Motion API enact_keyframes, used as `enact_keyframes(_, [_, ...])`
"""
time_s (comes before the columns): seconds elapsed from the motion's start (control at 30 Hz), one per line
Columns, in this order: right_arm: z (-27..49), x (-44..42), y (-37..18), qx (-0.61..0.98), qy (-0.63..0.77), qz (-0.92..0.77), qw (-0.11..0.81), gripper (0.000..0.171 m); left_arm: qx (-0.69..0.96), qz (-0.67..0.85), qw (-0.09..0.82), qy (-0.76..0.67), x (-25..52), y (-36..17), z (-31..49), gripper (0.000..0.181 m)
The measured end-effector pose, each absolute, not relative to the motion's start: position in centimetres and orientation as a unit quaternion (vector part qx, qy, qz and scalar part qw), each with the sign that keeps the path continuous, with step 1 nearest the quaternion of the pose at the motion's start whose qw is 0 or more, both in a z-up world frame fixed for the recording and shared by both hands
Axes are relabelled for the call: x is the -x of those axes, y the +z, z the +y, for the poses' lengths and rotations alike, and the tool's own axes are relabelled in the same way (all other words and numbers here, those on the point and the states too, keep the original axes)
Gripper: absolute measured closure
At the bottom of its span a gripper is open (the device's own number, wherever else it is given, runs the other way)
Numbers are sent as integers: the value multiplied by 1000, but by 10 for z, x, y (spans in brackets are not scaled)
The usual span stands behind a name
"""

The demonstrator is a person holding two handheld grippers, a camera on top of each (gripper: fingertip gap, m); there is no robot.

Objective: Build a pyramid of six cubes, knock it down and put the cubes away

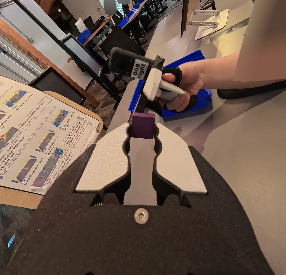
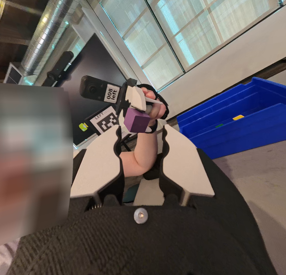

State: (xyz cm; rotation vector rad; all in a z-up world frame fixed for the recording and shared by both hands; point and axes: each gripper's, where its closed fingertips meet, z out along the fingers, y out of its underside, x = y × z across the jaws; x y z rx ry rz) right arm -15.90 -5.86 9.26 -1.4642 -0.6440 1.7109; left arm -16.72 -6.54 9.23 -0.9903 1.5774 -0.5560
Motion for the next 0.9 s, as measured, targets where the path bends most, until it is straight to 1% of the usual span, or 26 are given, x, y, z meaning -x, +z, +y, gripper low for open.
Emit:
enact_keyframes(0.1, [-51, 139, 91, 620, 606, -275, 414, 119, 438, 673, 548, -233, 163, 84, -63, 154])
enact_keyframes(0.23, [-42, 72, 99, 700, 414, -296, 501, 119, 481, 680, 476, -282, 136, 54, -71, 154])
enact_keyframes(0.33, [-43, 10, 103, 746, 250, -284, 548, 119, 523, 701, 401, -273, 109, 3, -72, 154])
enact_keyframes(0.4, [-49, -21, 108, 758, 181, -273, 565, 118, 547, 723, 352, -232, 96, -39, -68, 154])
enact_keyframes(0.47, [-55, -42, 113, 761, 160, -253, 575, 118, 565, 739, 302, -210, 85, -73, -66, 154])
enact_keyframes(0.57, [-62, -55, 117, 760, 181, -237, 578, 119, 591, 750, 230, -190, 73, -106, -63, 154])
enact_keyframes(0.73, [-61, -68, 108, 775, 166, -232, 564, 119, 607, 771, 150, -122, 67, -132, -47, 154])
enact_keyframes(0.9, [-60, -70, 104, 781, 157, -240, 554, 119, 602, 785, 116, -89, 60, -147, -39, 154])
